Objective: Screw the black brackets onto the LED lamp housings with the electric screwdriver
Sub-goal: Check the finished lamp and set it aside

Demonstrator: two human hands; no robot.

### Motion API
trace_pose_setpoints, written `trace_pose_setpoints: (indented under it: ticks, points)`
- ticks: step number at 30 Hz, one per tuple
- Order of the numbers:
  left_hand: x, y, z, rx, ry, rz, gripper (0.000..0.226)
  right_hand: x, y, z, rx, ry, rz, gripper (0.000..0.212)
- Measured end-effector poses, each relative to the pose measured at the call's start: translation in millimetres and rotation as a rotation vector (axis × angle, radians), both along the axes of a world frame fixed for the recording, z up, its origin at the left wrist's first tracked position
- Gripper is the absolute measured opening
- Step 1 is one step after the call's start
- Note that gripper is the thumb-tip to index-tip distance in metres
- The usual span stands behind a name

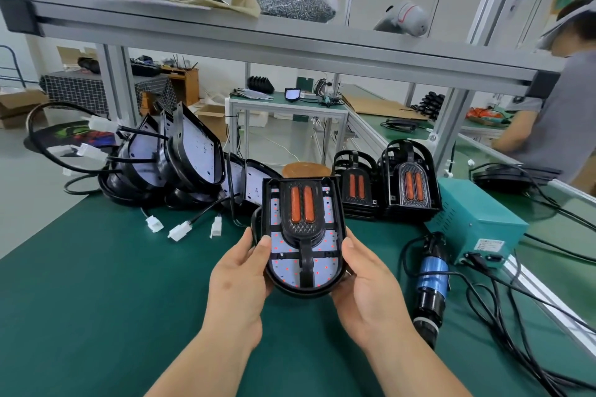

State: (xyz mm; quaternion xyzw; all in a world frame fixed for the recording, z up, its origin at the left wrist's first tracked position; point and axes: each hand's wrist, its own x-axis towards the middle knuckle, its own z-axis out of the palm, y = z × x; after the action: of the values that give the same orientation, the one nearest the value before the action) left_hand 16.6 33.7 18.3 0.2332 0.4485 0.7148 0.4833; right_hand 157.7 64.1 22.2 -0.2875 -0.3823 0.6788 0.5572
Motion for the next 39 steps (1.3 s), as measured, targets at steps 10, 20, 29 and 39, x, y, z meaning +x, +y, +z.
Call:
trace_pose_setpoints:
  ticks: [10,20,29,39]
  points:
    - [-2.4,-4.4,18.0,-0.050,0.085,-0.146,0.031,11.4,-0.4,22.4,-0.096,-0.076,-0.143,0.030]
    - [59.2,-7.2,49.6,0.043,0.270,-0.376,0.024,86.1,-33.0,57.2,-0.019,-0.033,-0.312,0.031]
    - [197.0,-9.7,39.0,0.017,0.279,-0.713,0.024,211.0,-103.4,53.5,-0.063,-0.051,-0.660,0.027]
    - [351.8,-58.7,24.8,0.005,0.278,-1.064,0.033,325.4,-206.3,27.9,-0.129,-0.021,-1.042,0.032]
